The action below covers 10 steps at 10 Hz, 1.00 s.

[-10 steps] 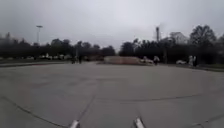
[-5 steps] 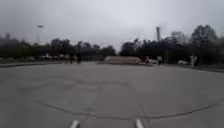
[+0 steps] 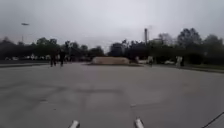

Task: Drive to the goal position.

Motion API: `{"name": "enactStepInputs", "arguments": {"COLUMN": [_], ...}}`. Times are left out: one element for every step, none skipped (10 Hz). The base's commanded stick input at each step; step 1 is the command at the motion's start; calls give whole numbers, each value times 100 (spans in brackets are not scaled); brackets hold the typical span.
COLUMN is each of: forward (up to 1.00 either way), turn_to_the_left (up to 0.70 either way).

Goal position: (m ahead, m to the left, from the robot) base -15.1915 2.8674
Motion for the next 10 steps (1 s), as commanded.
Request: {"name": "enactStepInputs", "arguments": {"forward": [100,100,100,100,100,100,100,100,100,100], "turn_to_the_left": [-20,-36,-22,-8,0,0,0,0,0,0]}}
